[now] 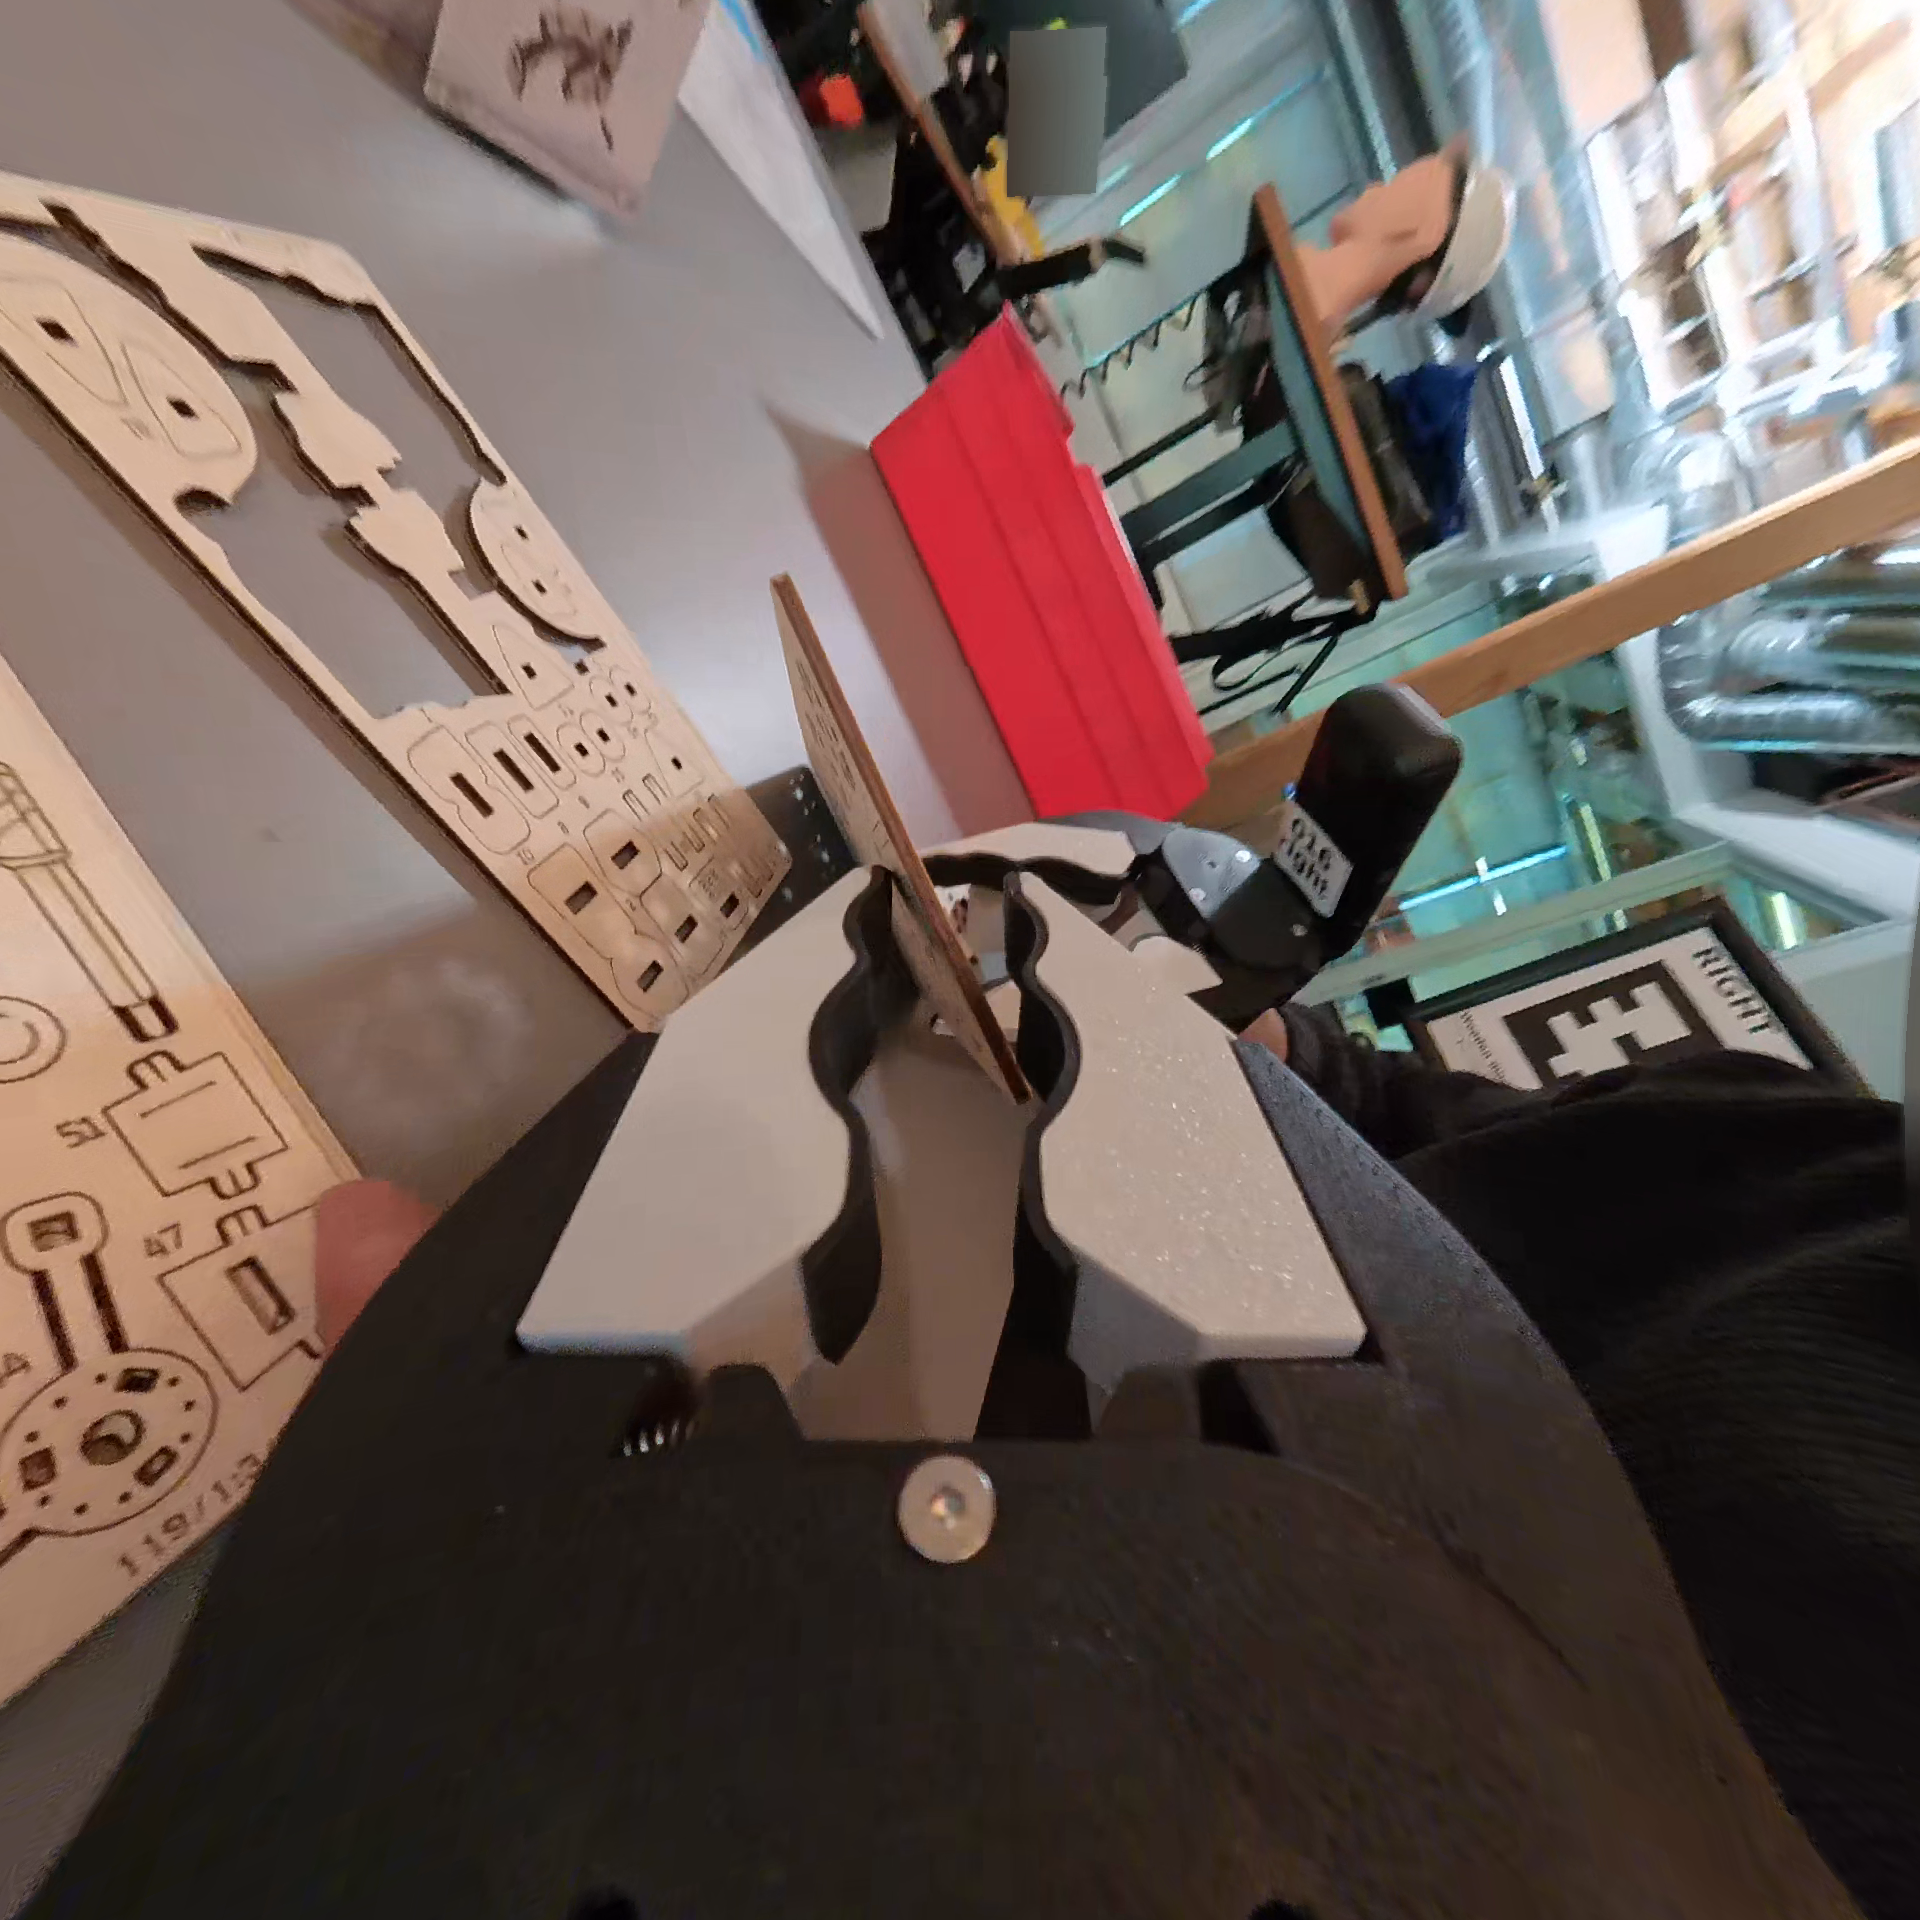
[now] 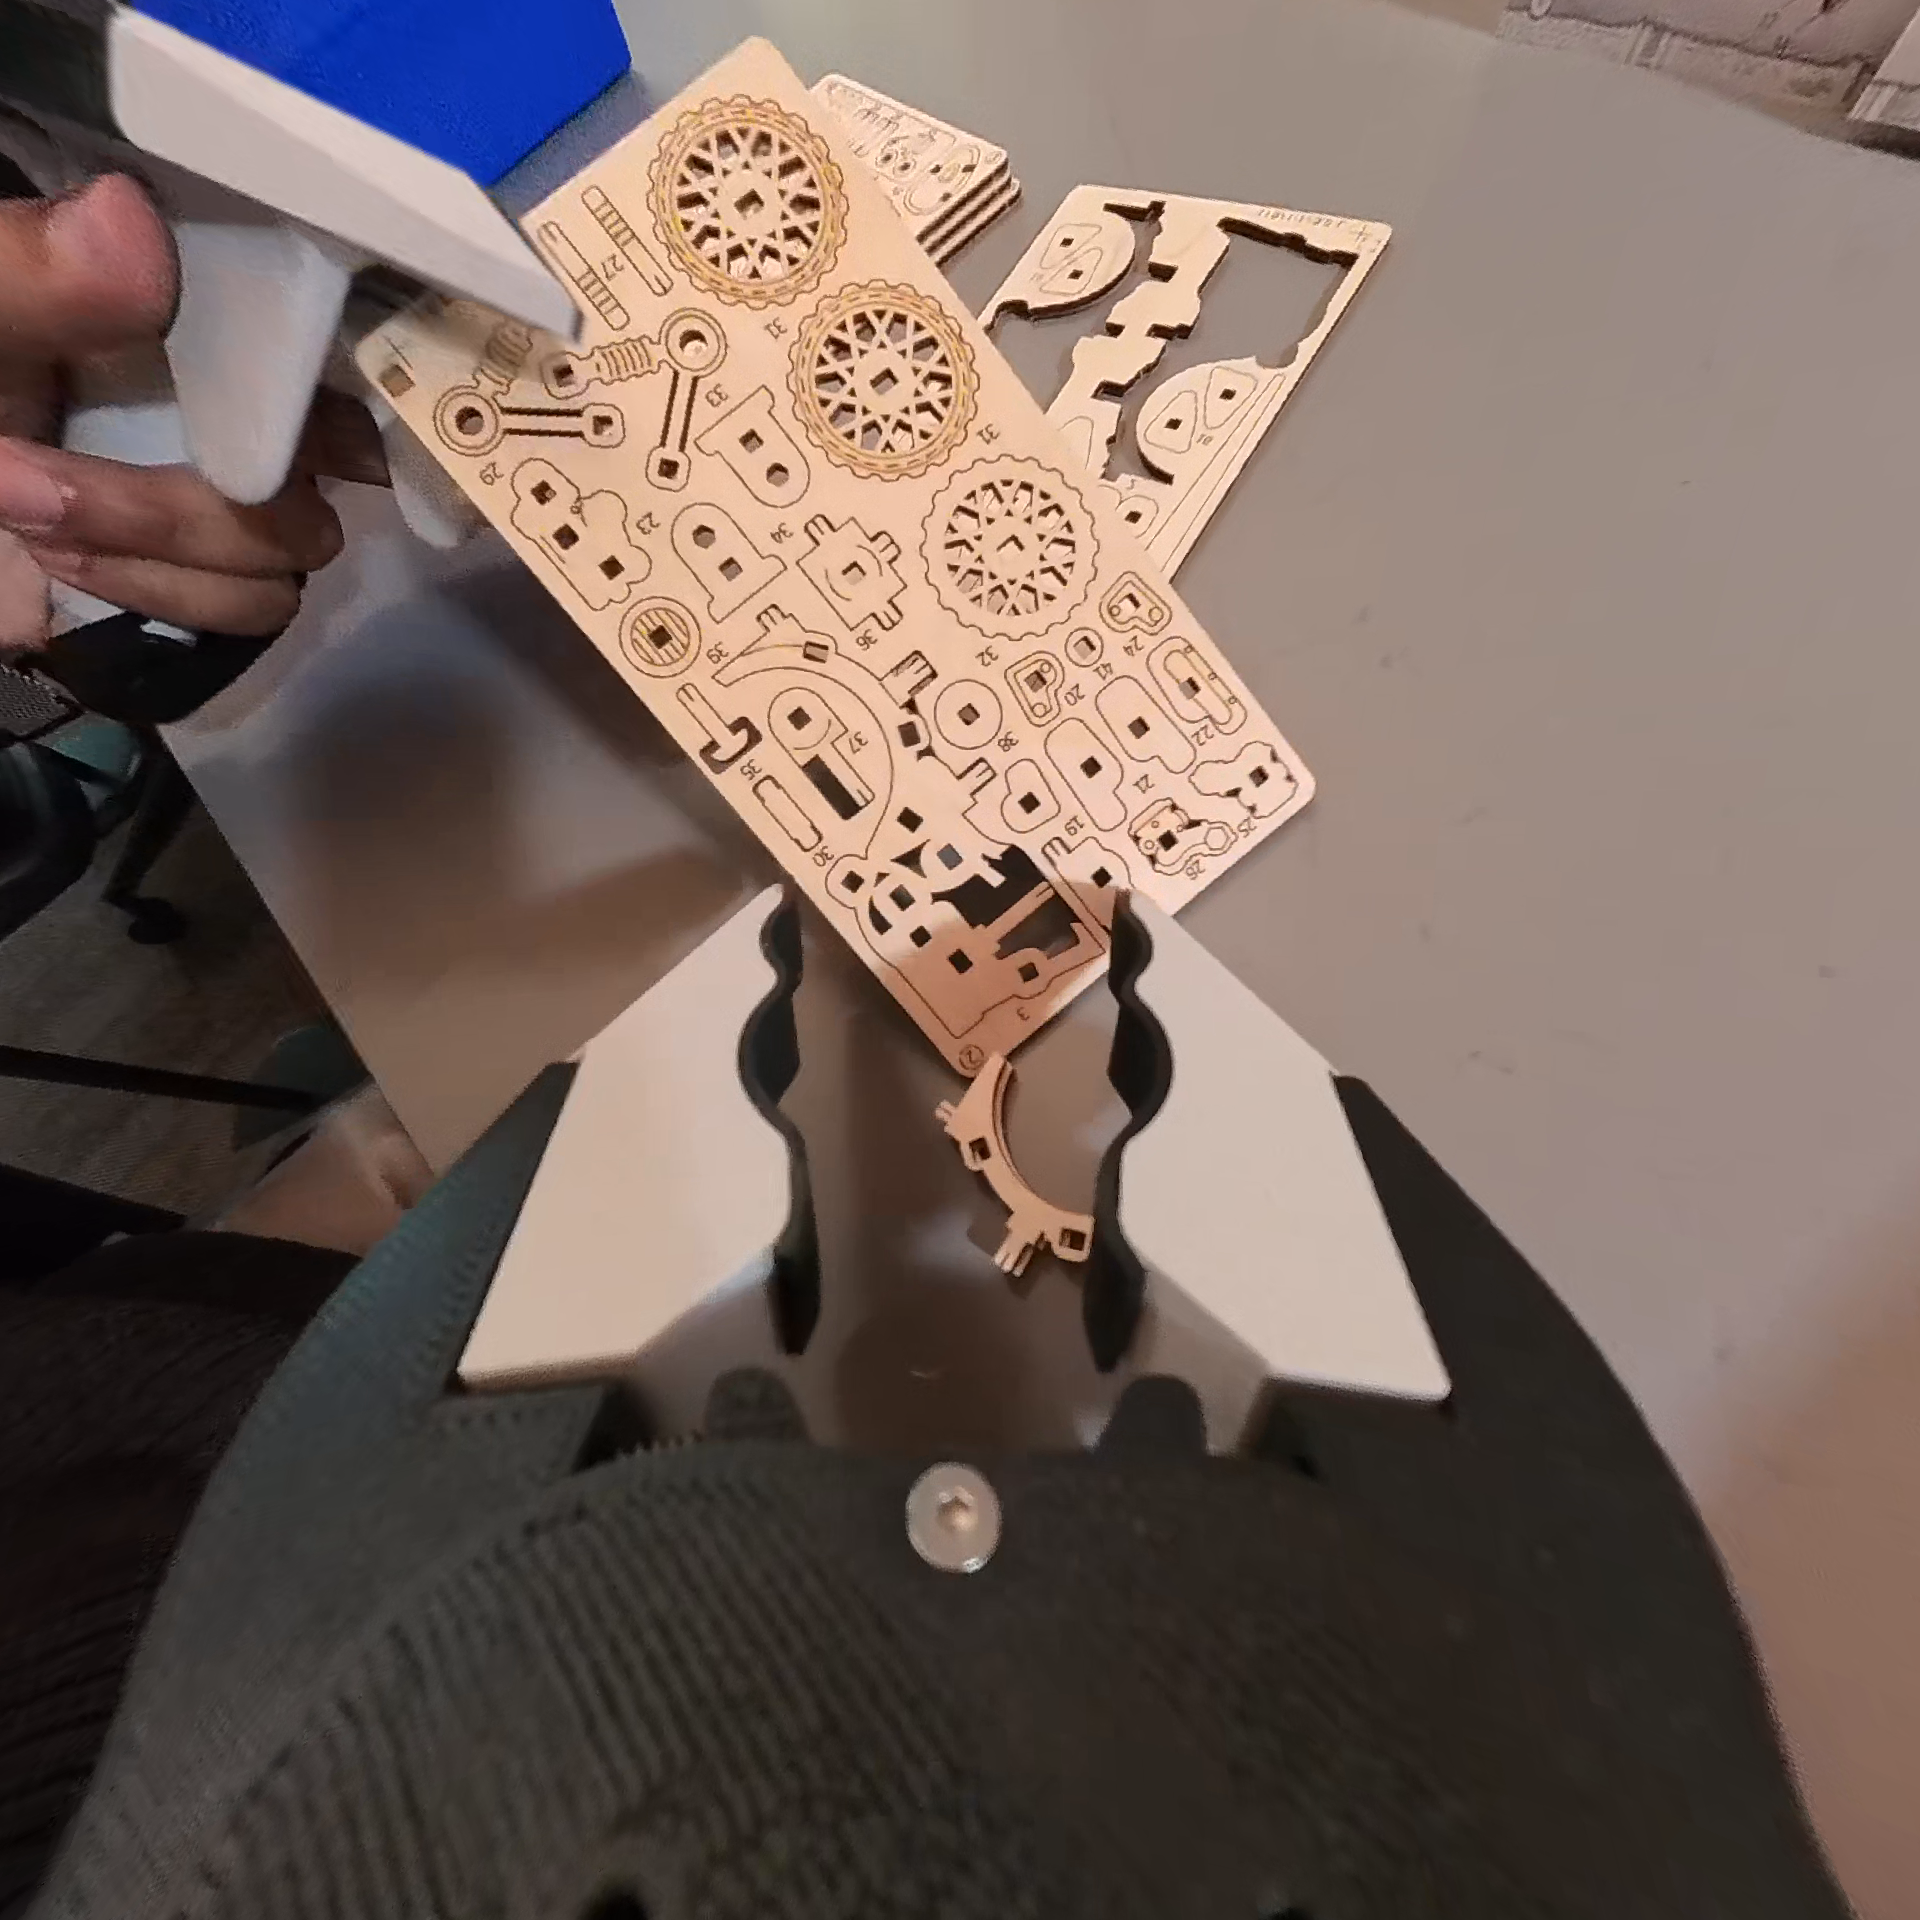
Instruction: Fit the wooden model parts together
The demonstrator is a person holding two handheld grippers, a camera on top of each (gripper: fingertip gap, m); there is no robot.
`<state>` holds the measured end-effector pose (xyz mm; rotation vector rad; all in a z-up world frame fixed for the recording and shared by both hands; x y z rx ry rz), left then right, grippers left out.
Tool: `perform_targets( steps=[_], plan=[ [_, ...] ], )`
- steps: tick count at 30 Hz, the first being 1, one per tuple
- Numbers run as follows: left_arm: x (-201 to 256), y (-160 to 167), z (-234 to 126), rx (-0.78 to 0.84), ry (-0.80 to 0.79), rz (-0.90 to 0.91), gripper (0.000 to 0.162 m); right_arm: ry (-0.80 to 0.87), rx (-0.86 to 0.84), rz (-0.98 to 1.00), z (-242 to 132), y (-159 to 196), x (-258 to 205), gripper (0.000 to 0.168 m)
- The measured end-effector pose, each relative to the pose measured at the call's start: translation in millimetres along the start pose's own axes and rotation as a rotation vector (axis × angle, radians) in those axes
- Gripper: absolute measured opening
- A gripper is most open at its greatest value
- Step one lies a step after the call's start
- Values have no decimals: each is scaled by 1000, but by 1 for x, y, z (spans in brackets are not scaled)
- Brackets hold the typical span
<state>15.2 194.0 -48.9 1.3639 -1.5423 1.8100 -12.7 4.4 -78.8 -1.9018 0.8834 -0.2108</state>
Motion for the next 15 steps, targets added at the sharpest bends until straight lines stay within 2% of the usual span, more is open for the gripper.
perform_targets(
  steps=[4, 8, 15],
  plan=[
    [-1, 3, 3, -26, -45, 26, 11, 6, 5, -37, 0, 1, -2, 57],
    [-2, -3, -3, 32, -42, 1, 5, -44, 37, -26, -1, -2, -7, 57],
    [0, -31, -34, 348, -38, -19, 0, -106, 122, -63, -14, -9, -22, 48]
  ],
)
Point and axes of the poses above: each gripper's, where its closed fingertips meet, z out along the fingers, y out of its underside, x = y × z across the jaws, the point moved 7 cm from there along -z, back along the fingers, and after that the axes turned 7 degrees about x, right-handed, at the moved point
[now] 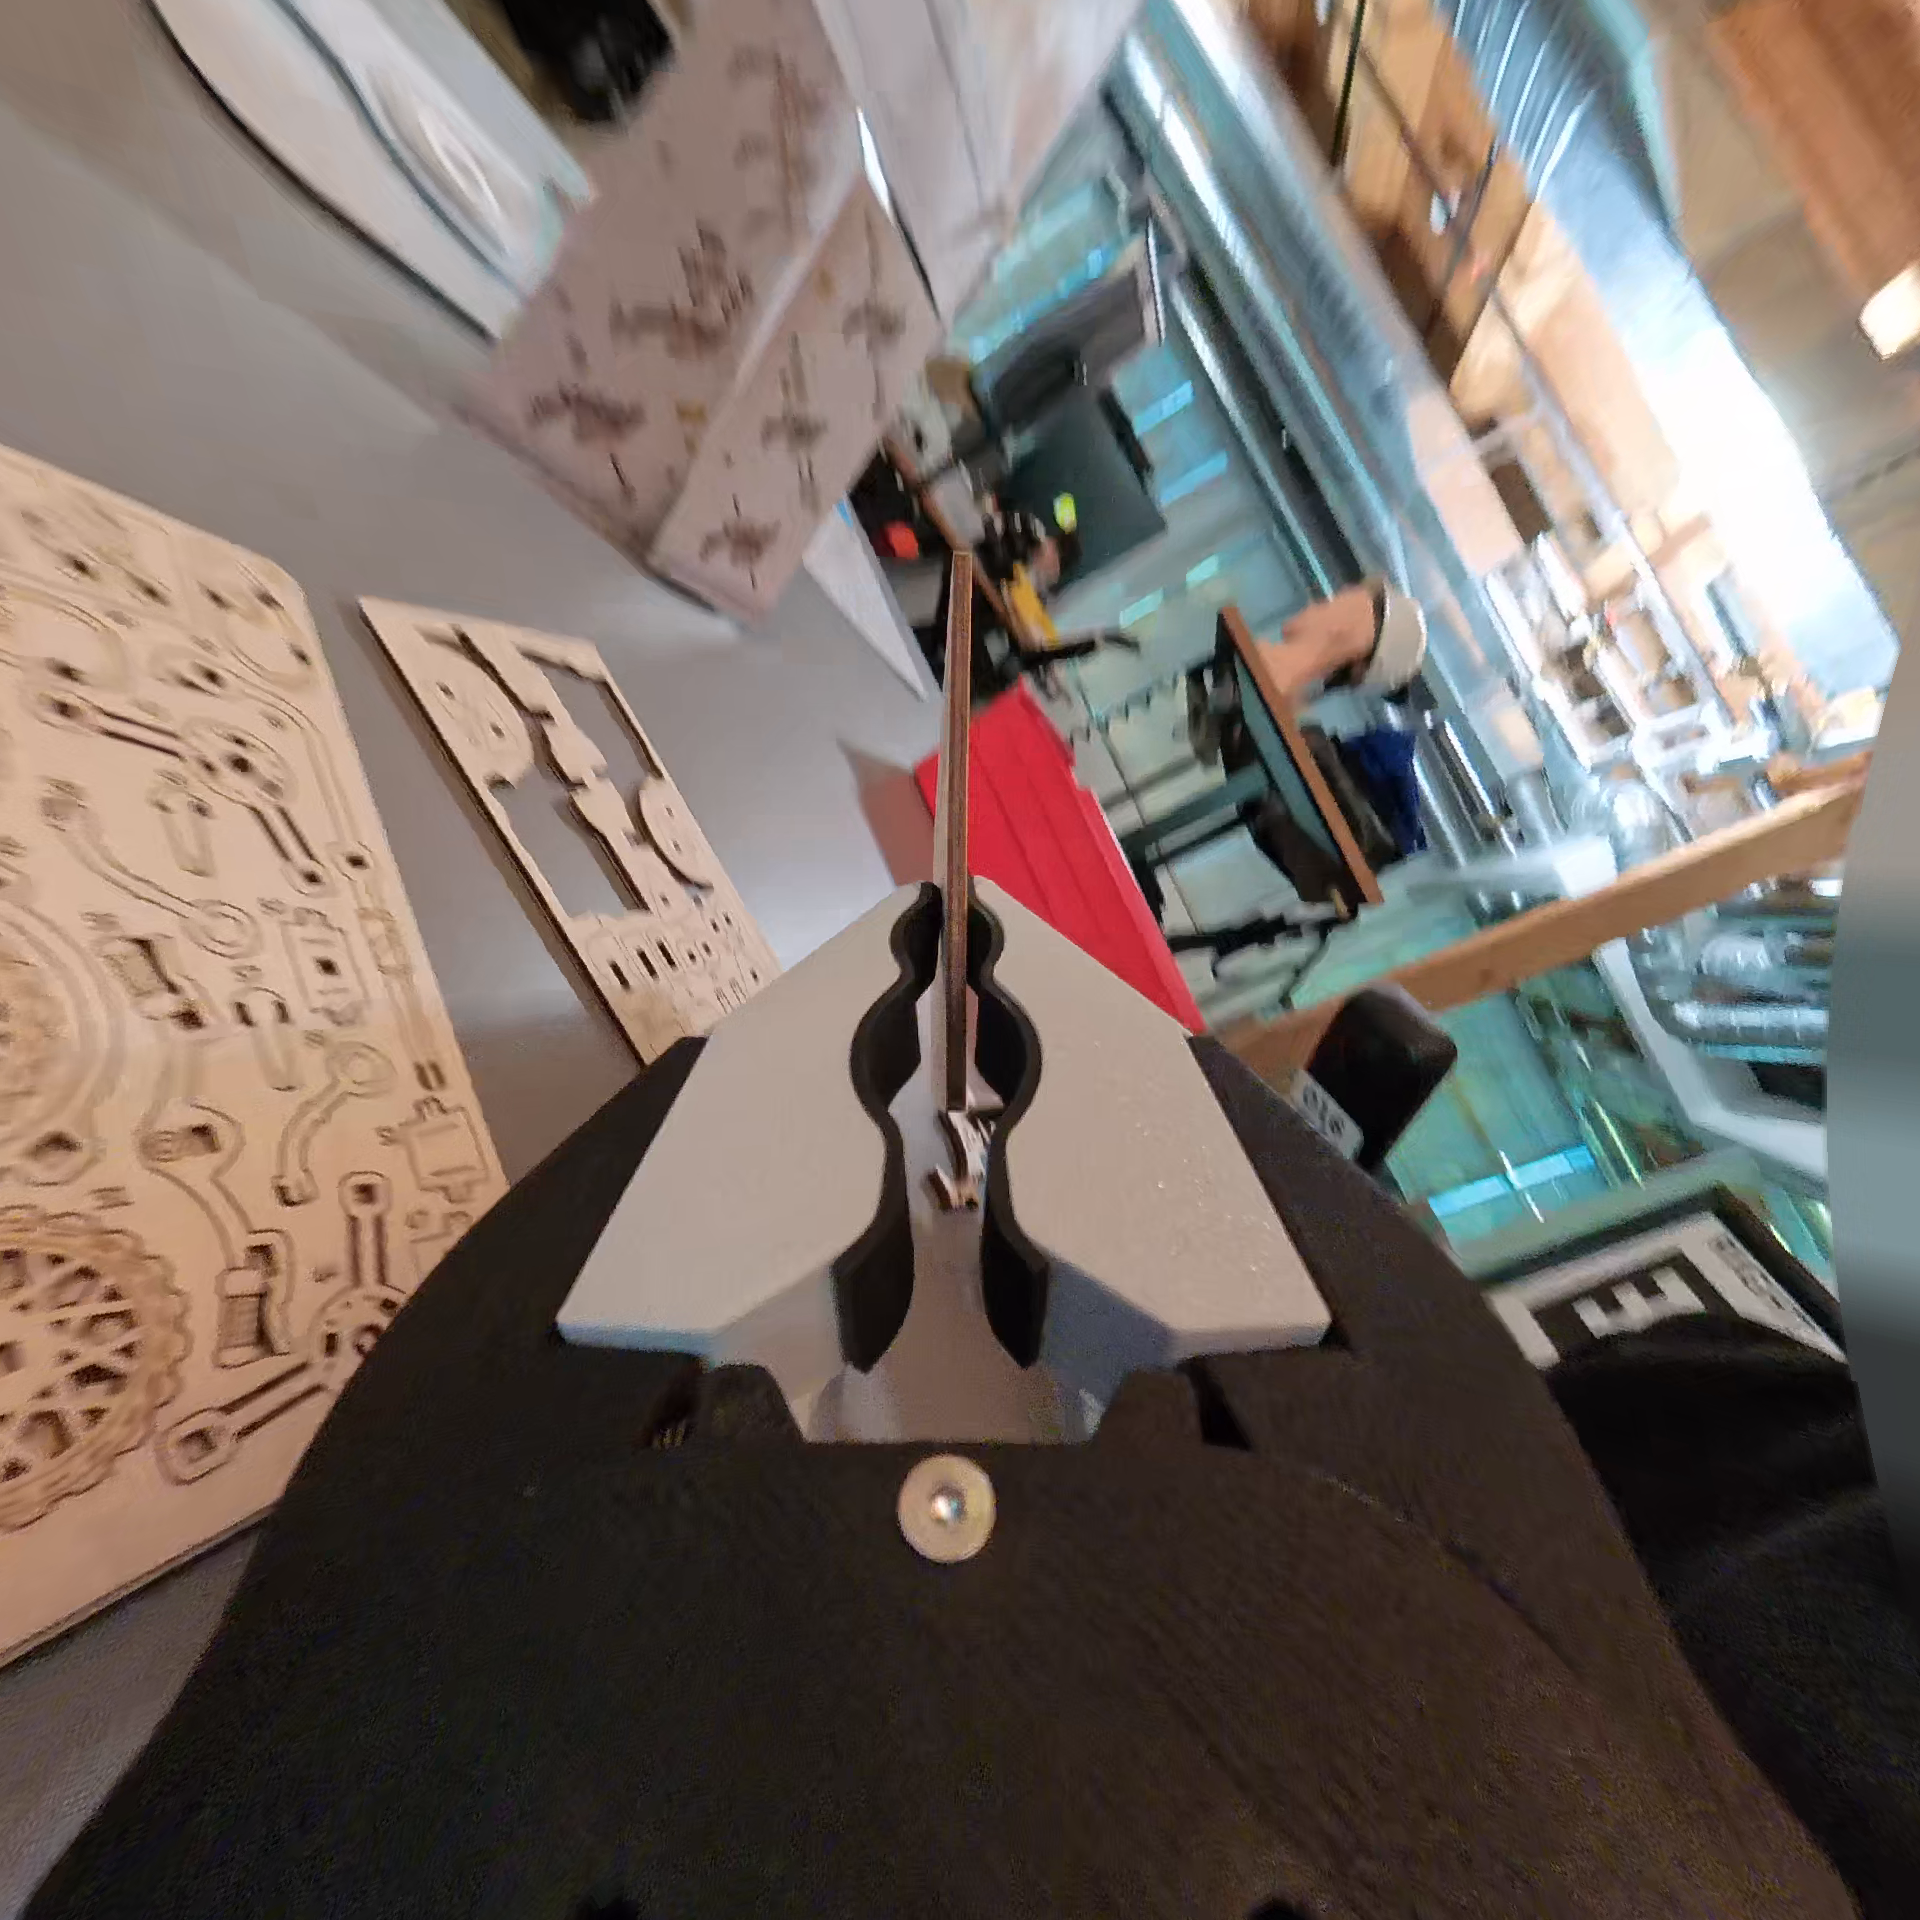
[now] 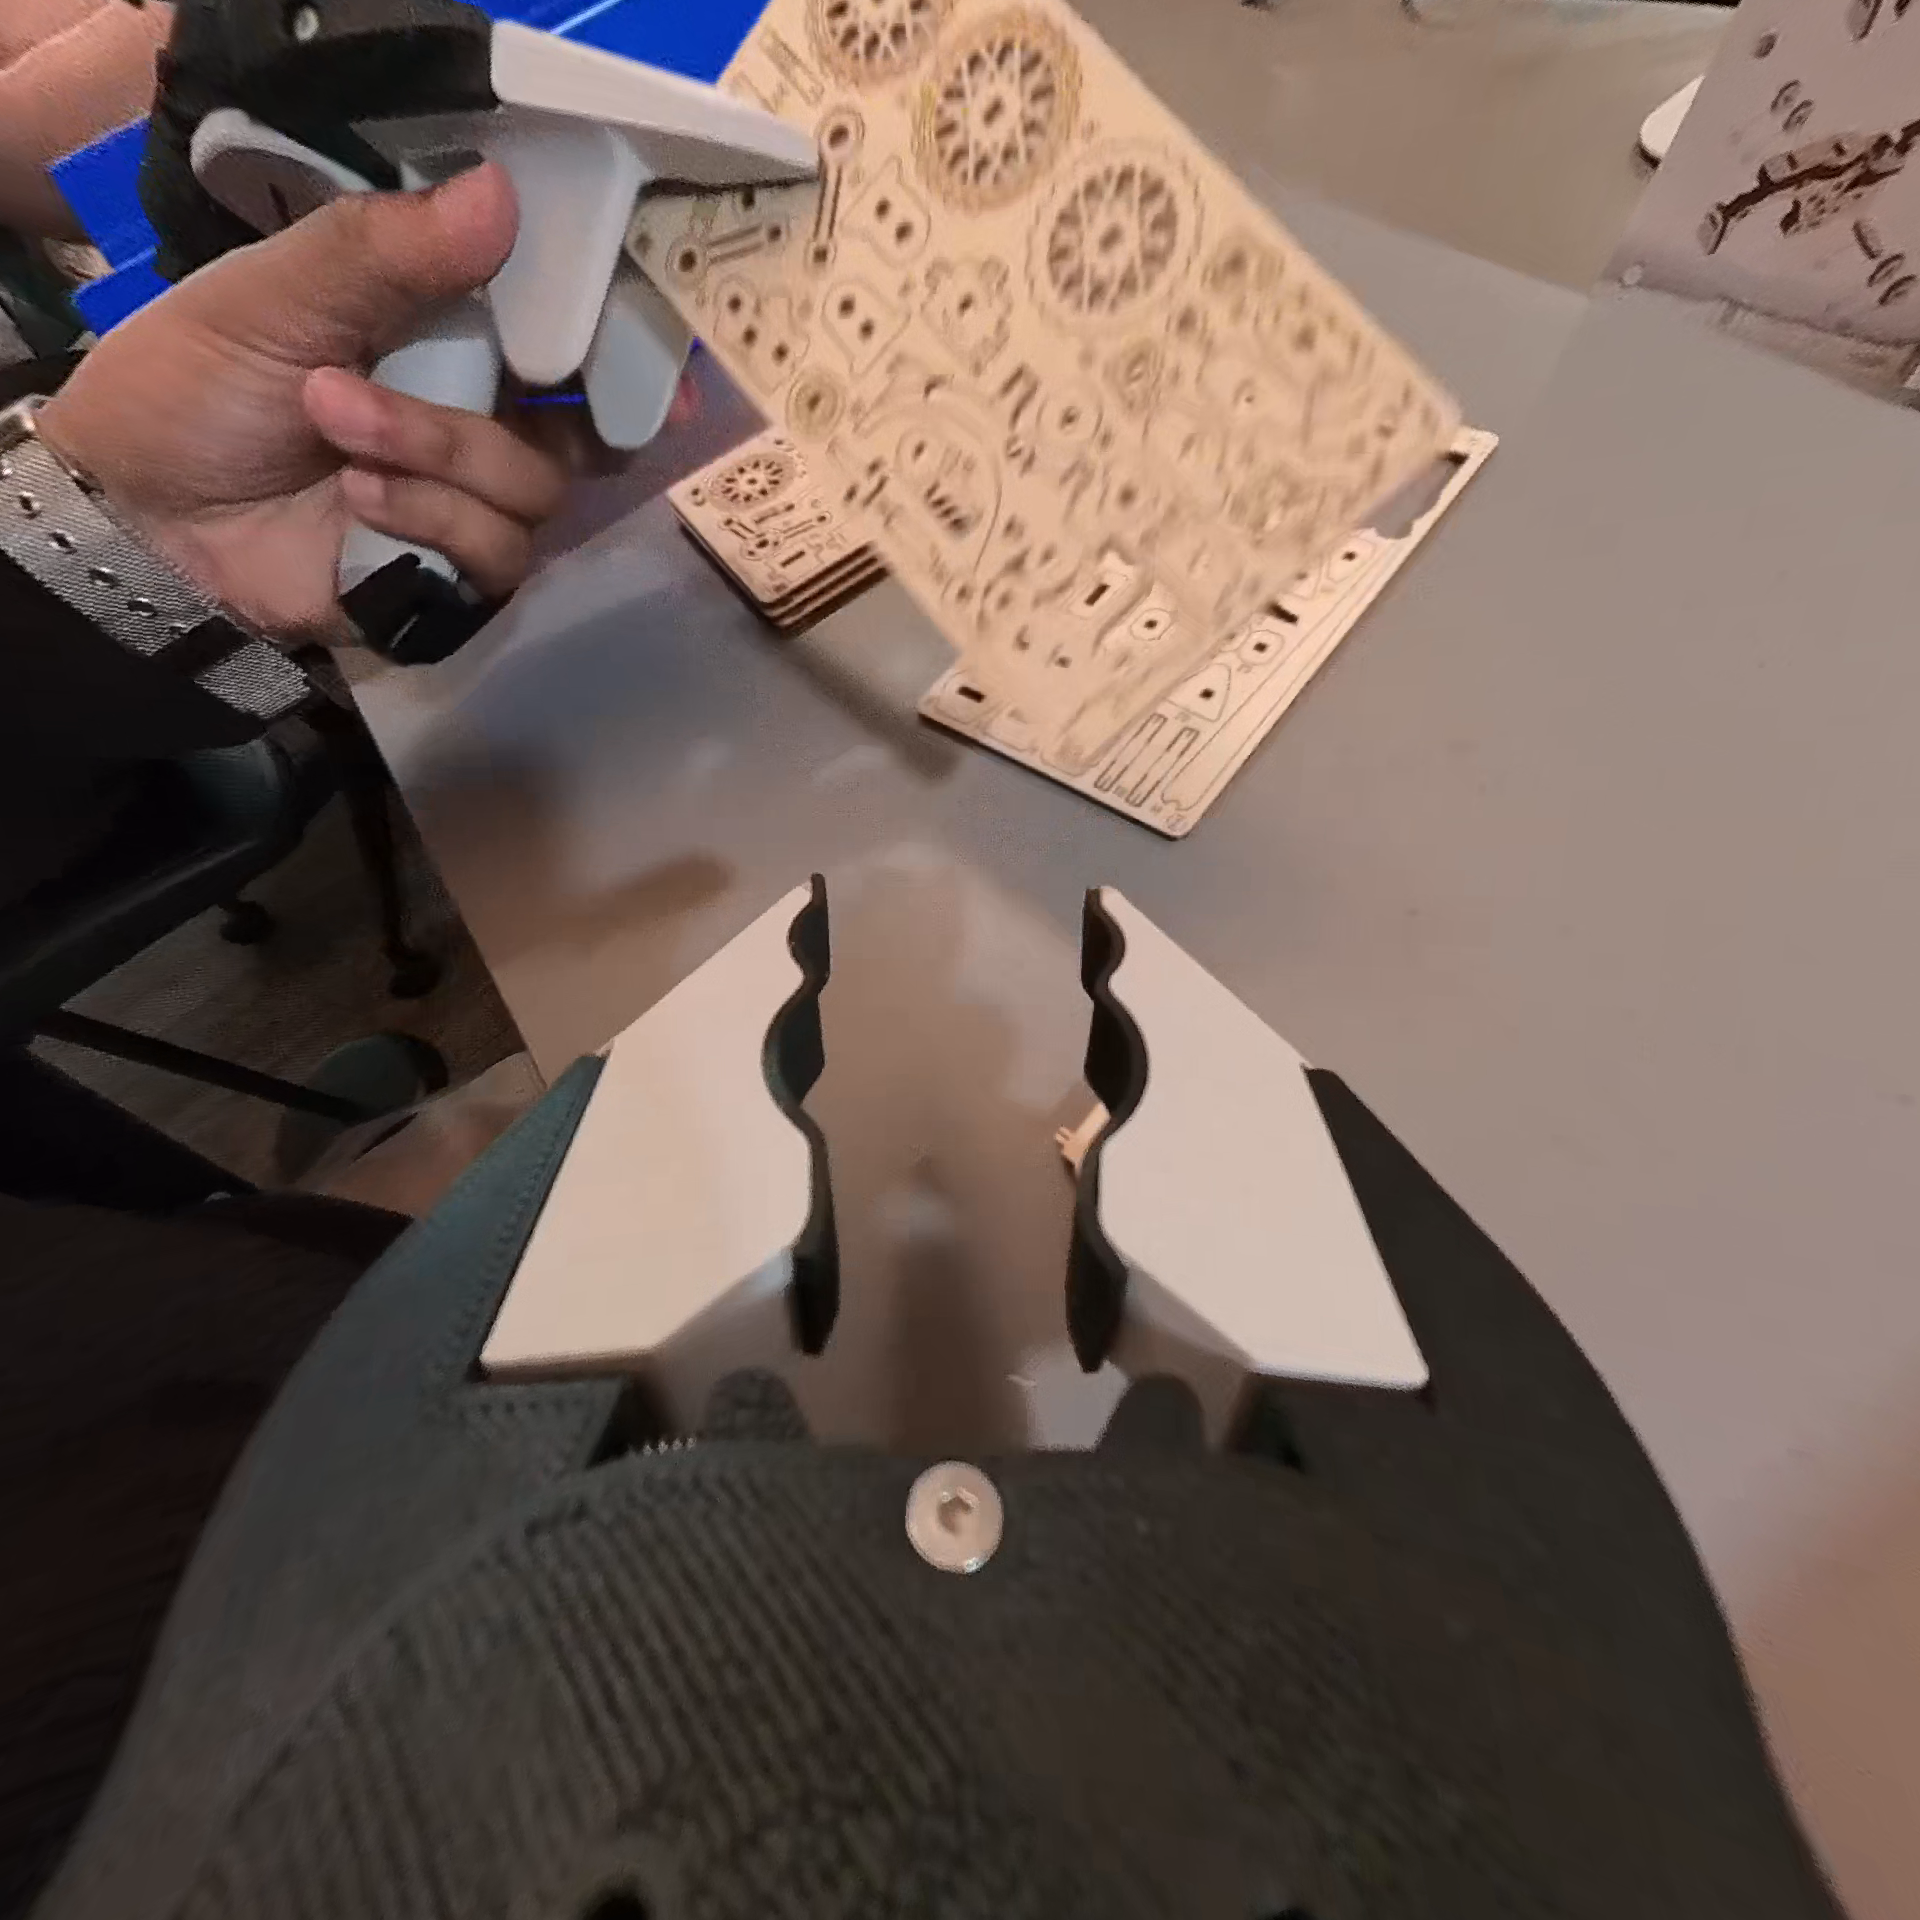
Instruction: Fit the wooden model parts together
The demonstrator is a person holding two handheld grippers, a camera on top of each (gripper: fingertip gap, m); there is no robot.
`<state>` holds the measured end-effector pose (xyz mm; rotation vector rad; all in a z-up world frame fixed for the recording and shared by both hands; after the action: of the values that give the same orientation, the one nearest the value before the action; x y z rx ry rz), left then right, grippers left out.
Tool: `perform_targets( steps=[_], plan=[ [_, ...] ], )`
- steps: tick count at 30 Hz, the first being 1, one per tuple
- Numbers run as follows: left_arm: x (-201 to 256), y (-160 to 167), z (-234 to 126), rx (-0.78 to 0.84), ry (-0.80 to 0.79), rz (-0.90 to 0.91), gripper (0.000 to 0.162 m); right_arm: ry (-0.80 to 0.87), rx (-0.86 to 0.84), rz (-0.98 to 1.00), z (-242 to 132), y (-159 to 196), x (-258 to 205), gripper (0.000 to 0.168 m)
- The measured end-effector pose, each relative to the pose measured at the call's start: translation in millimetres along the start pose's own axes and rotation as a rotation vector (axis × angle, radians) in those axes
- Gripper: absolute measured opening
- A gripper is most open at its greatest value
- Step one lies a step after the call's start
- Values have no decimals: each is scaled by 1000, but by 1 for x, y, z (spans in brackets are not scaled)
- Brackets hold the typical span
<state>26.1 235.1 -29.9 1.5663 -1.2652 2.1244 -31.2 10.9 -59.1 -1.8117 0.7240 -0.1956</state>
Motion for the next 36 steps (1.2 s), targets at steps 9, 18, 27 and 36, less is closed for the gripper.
perform_targets(
  steps=[9, 18, 27, 36],
  plan=[
    [8, -27, -73, 647, -349, 300, 1, -44, 54, 93, -23, 3, -15, 43],
    [-3, -23, -106, 863, -364, 212, 2, -79, 56, 207, -48, 20, -13, 40],
    [-14, -9, -108, 853, -419, 135, 2, -106, 69, 164, -54, 17, -15, 38],
    [-16, -2, -102, 816, -399, 102, 2, -123, 46, 121, -49, 21, -25, 38]
  ],
)
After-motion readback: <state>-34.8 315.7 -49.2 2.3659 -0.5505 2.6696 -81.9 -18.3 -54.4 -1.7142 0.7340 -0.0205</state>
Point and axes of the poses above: each gripper's, where its closed fingertips meet, z out along the fingers, y out of its underside, x = y × z across the jaws, the point moved 7 cm from there along -z, back along the fingers, and after that the axes turned 7 degrees about x, right-handed, at the moved point
